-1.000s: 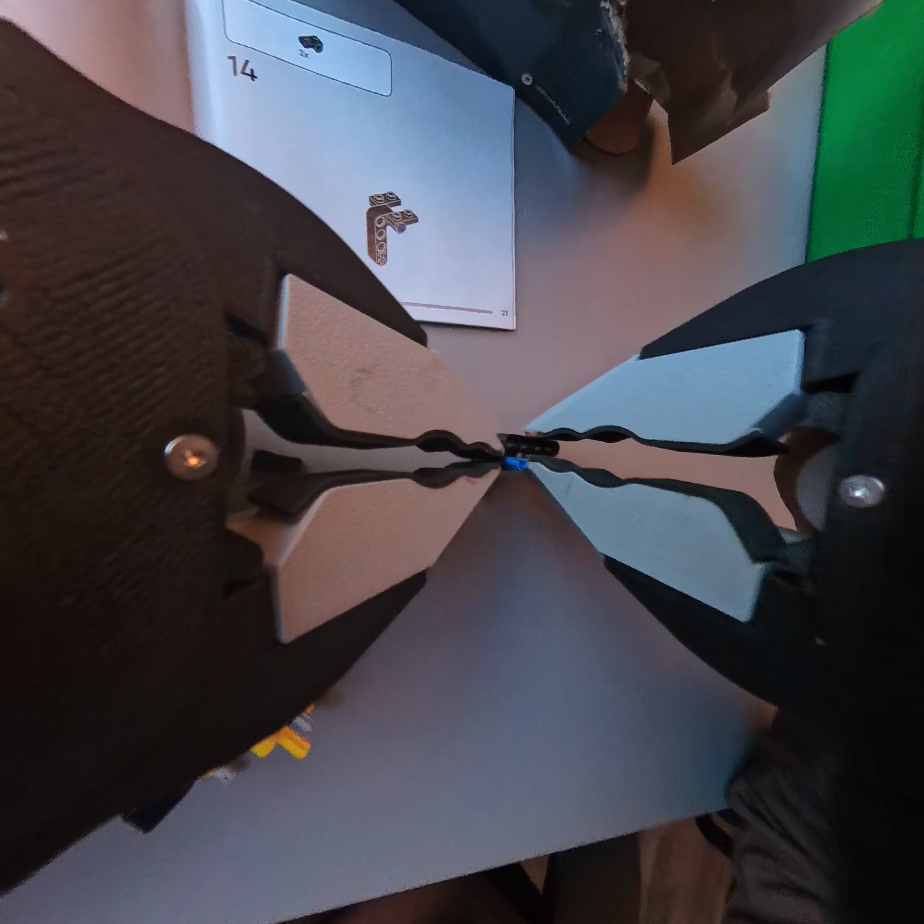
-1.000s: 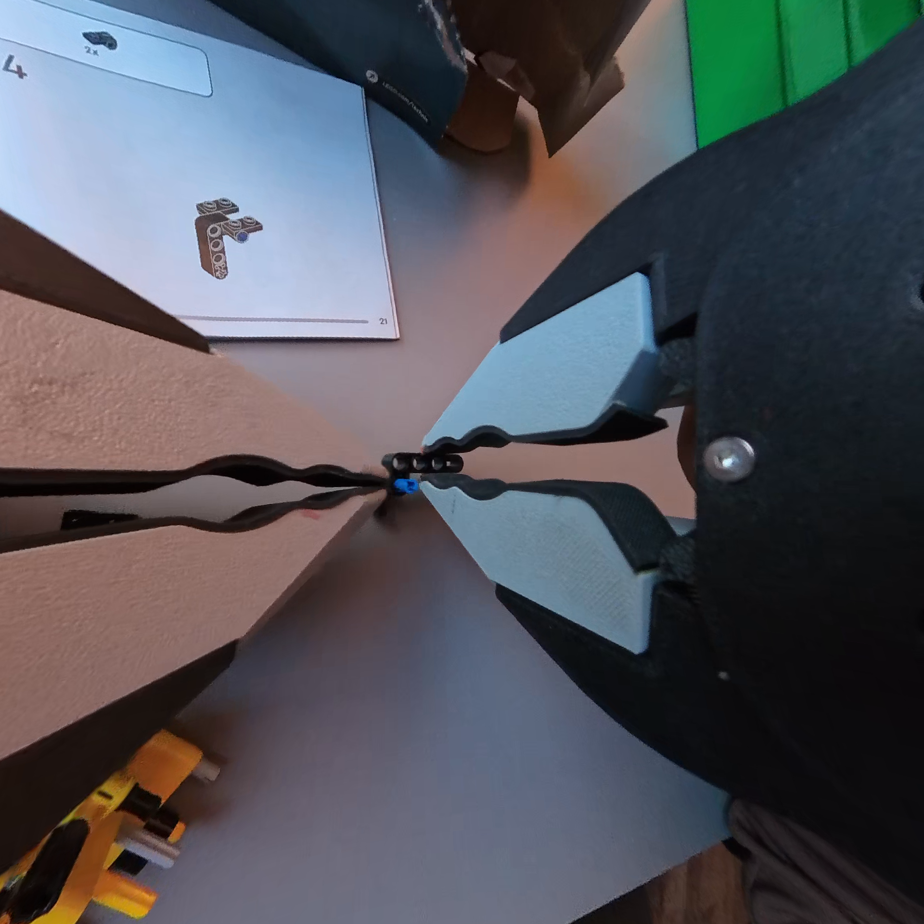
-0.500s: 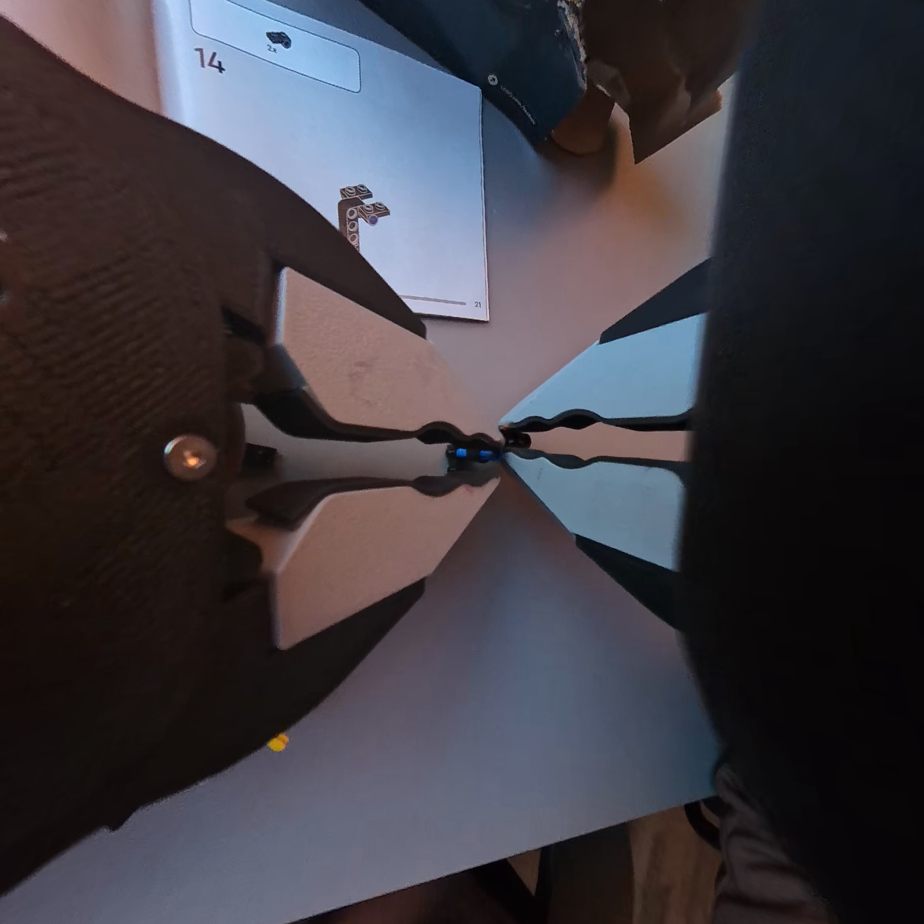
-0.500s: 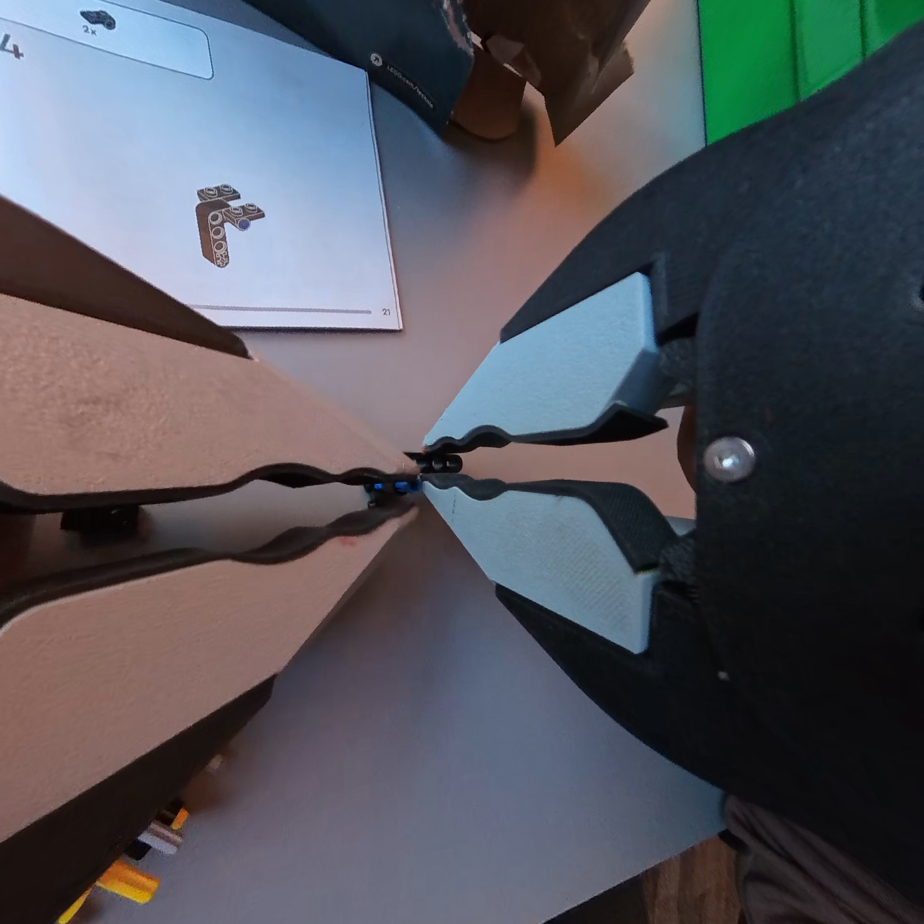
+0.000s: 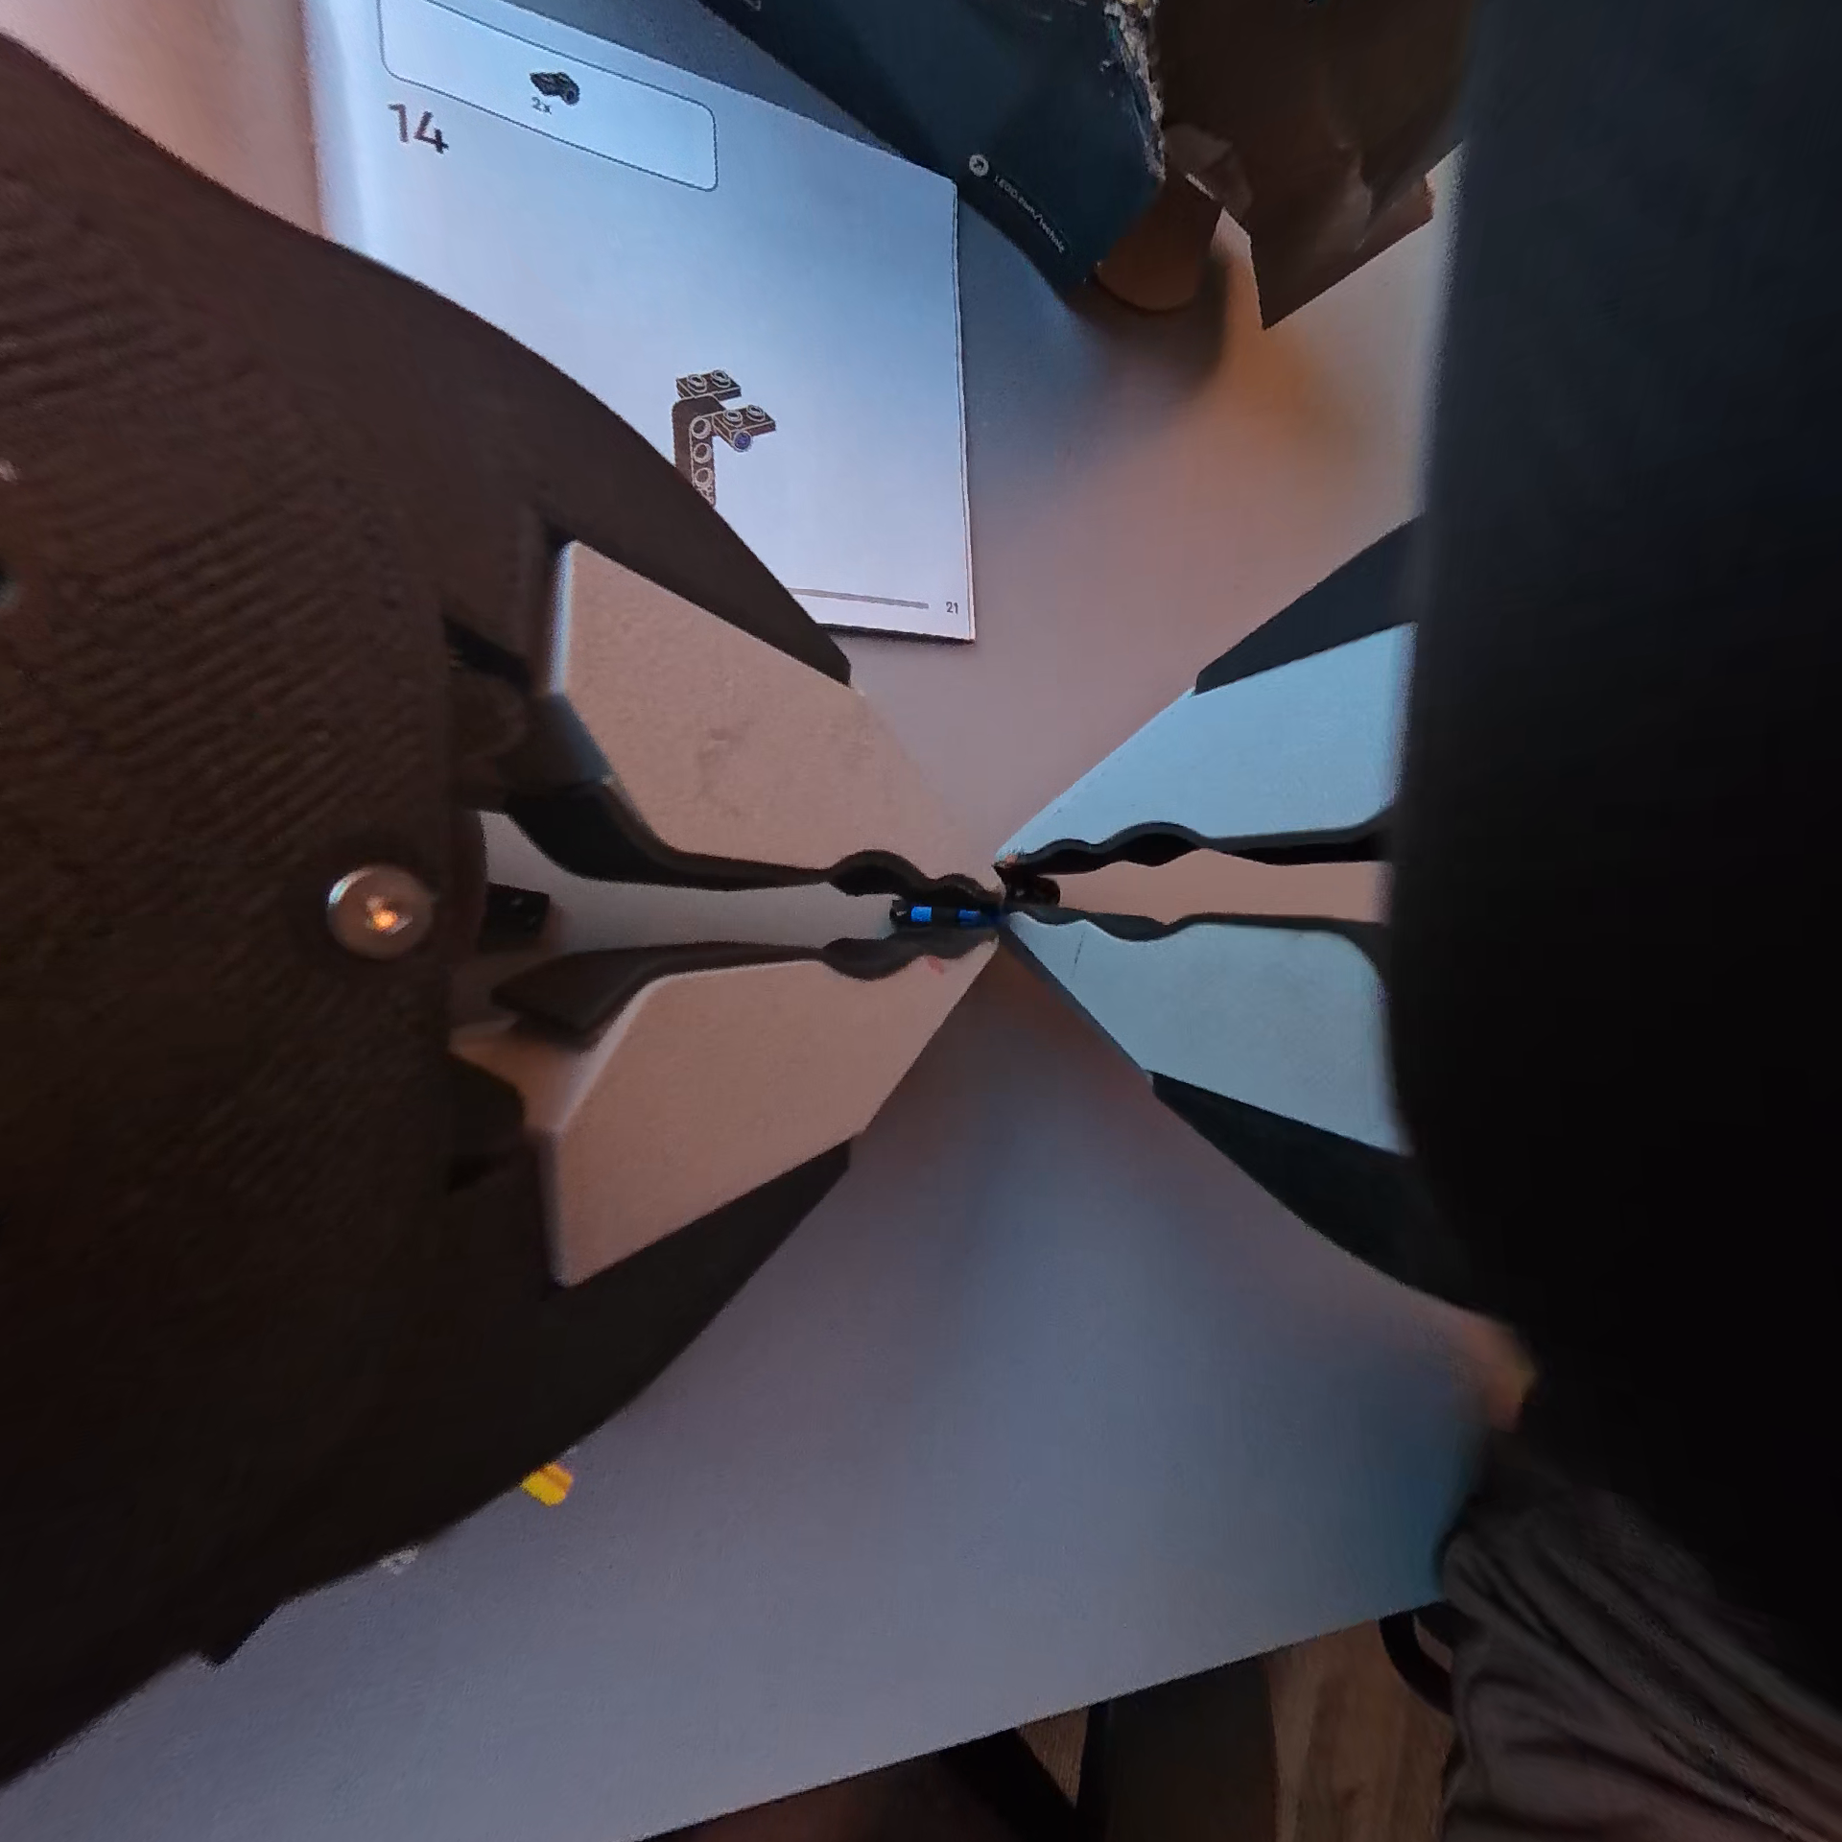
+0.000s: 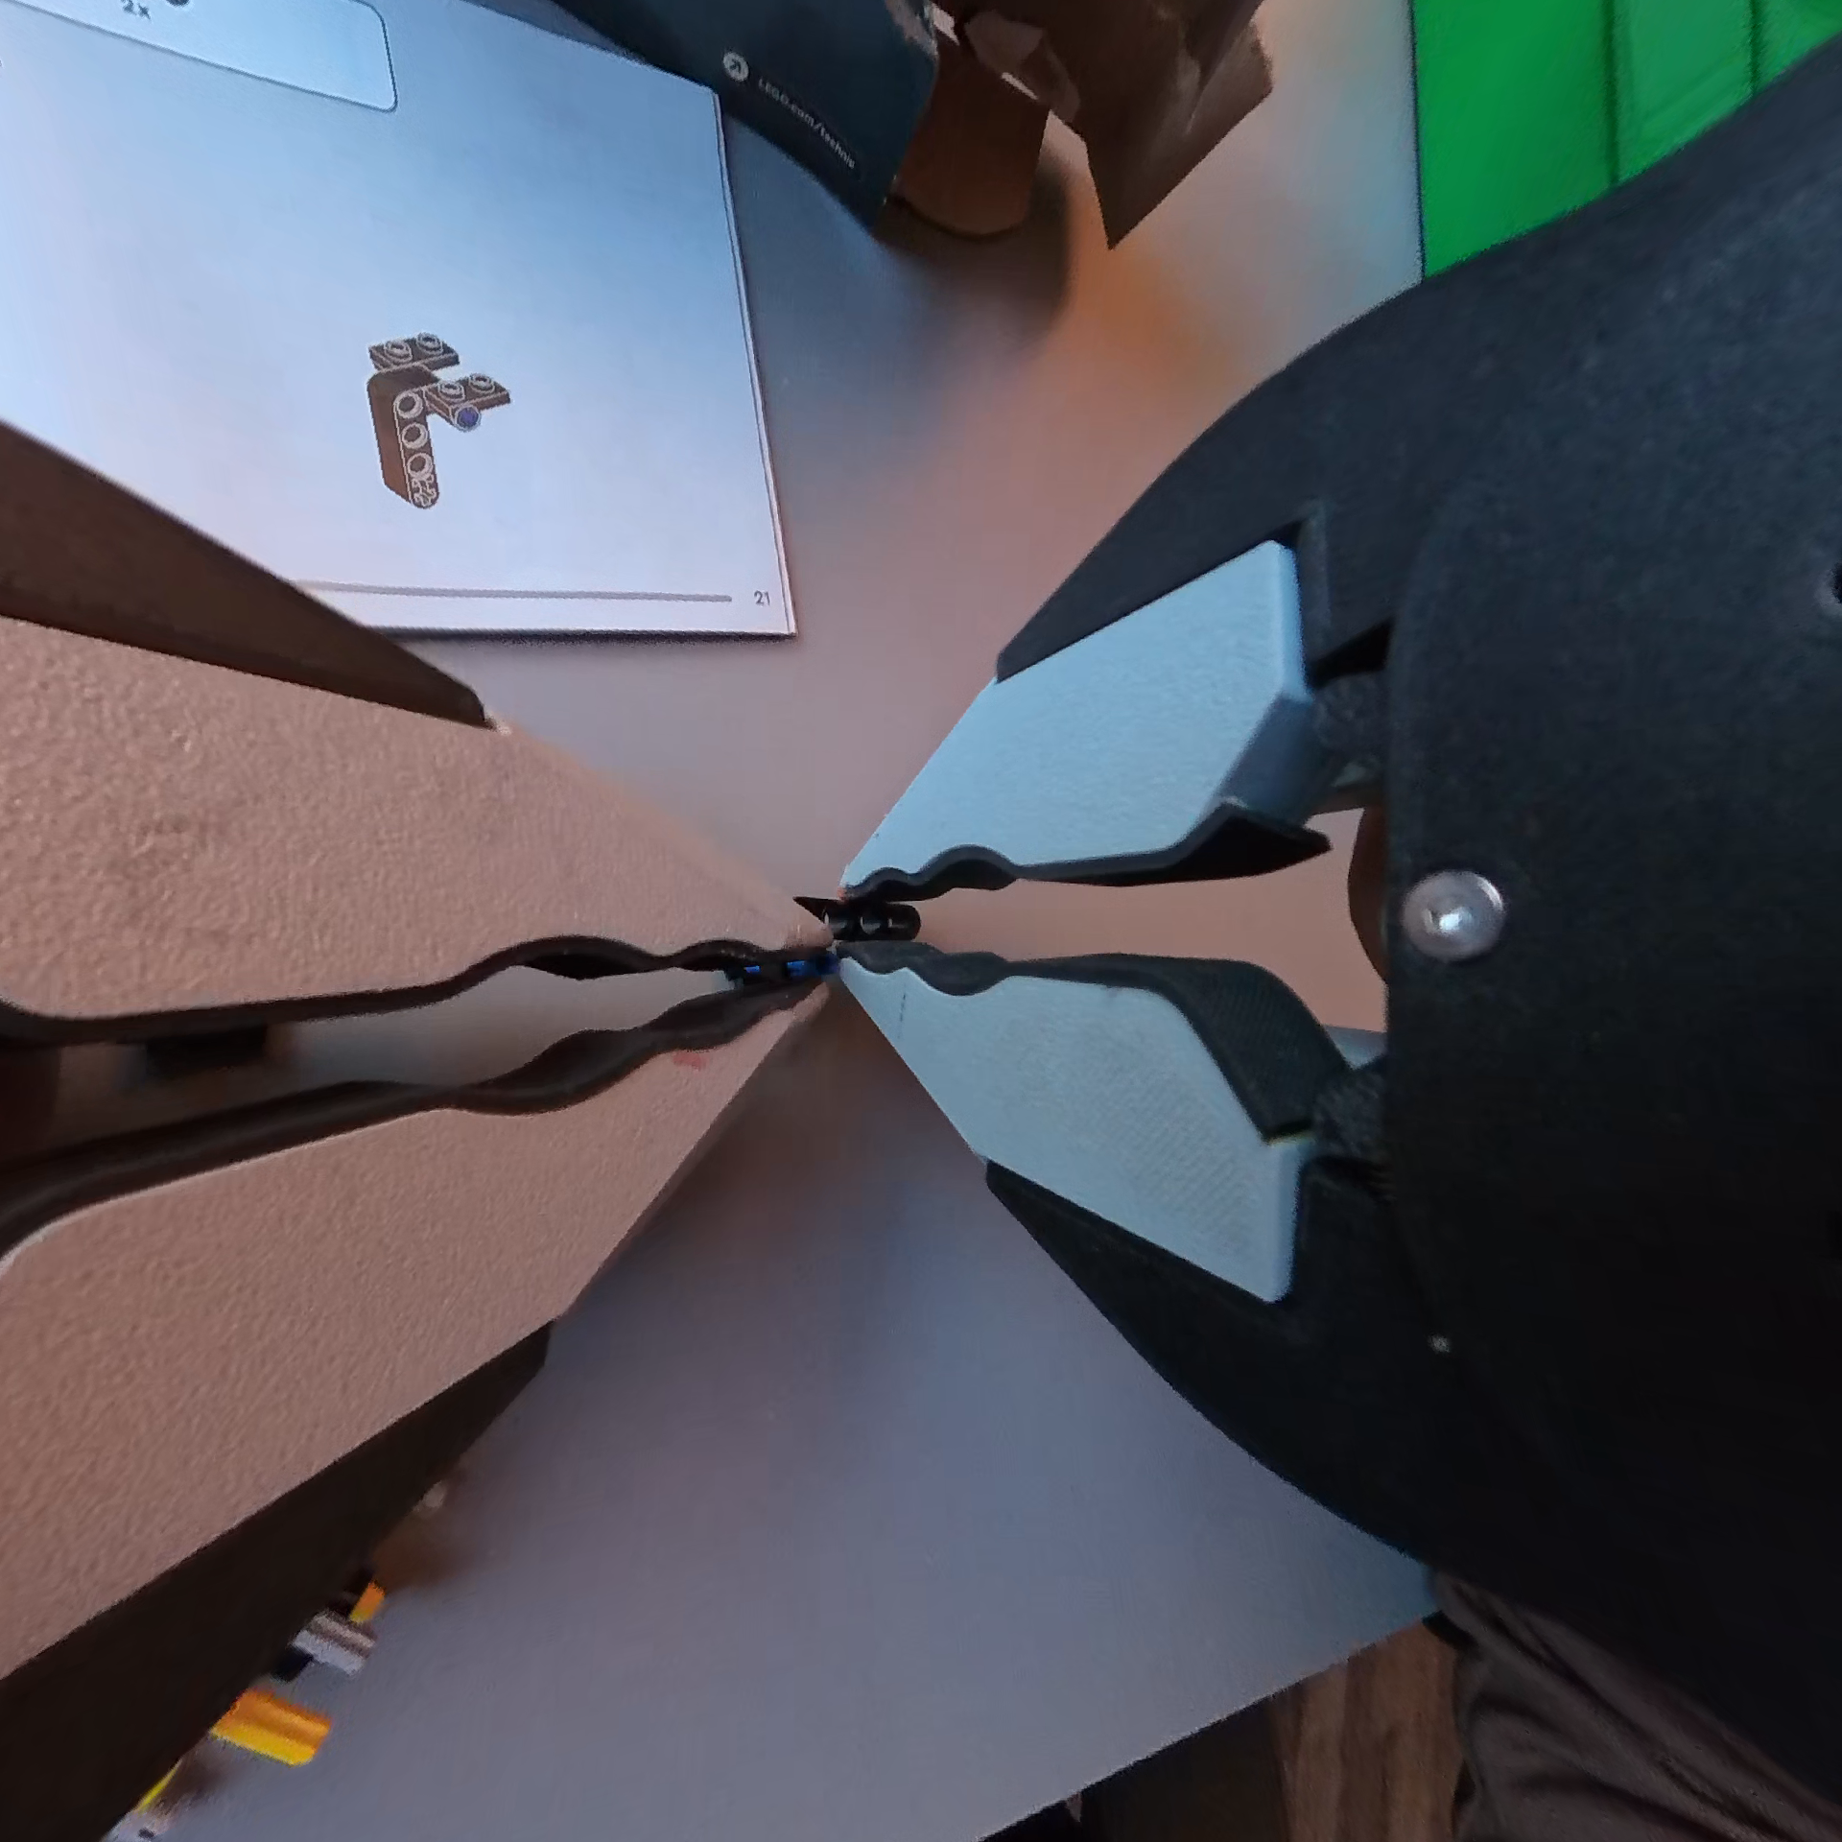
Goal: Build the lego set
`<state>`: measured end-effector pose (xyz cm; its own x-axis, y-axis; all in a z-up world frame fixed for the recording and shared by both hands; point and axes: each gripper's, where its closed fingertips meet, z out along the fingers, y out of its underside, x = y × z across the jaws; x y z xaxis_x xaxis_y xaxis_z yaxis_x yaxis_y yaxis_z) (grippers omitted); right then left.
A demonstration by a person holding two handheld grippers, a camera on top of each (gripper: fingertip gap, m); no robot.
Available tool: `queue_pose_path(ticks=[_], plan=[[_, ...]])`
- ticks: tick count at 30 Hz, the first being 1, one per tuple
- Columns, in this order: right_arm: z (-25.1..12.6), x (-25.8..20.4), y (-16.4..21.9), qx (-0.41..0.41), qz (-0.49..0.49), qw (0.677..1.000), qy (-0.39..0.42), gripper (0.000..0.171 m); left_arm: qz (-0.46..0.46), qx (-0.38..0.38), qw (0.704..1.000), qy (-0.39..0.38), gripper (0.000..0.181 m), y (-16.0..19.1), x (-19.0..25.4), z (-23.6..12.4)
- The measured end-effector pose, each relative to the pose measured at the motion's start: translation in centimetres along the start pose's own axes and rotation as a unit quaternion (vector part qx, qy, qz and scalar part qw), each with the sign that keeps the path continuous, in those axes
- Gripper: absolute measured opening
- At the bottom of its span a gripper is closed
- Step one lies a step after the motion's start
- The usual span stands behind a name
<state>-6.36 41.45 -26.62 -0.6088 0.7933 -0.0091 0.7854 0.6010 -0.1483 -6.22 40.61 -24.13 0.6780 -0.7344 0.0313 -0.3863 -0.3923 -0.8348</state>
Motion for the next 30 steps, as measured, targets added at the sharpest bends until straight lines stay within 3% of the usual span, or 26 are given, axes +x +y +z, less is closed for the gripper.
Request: queue_pose_path(ticks=[12, 21, 25, 30], plan=[[-0.2, 0.0, -0.3, 0.035, -0.016, 0.999, -0.01, 0.004, -0.001, 0.001, 1.0, 0.005, 0.0, 0.2, 0.1, -0.4], [0.1, 0.9, -0.6, 0.082, -0.064, 0.994, 0.015, 0.02, 0.0, -0.001, 1.0, 0.004, 0.0, 0.4, 0.3, -0.6], [0.6, 0.3, -1.3, 0.113, -0.094, 0.989, -0.007, 0.006, 0.005, -0.005, 1.0, 0.003, 0.0, 0.5, 0.4, -0.6], [0.7, 0.4, -1.2, 0.119, -0.105, 0.987, -0.003, 0.005, 0.002, -0.003, 1.0, 0.005, 0.0, 0.5, 0.3, -0.7]])
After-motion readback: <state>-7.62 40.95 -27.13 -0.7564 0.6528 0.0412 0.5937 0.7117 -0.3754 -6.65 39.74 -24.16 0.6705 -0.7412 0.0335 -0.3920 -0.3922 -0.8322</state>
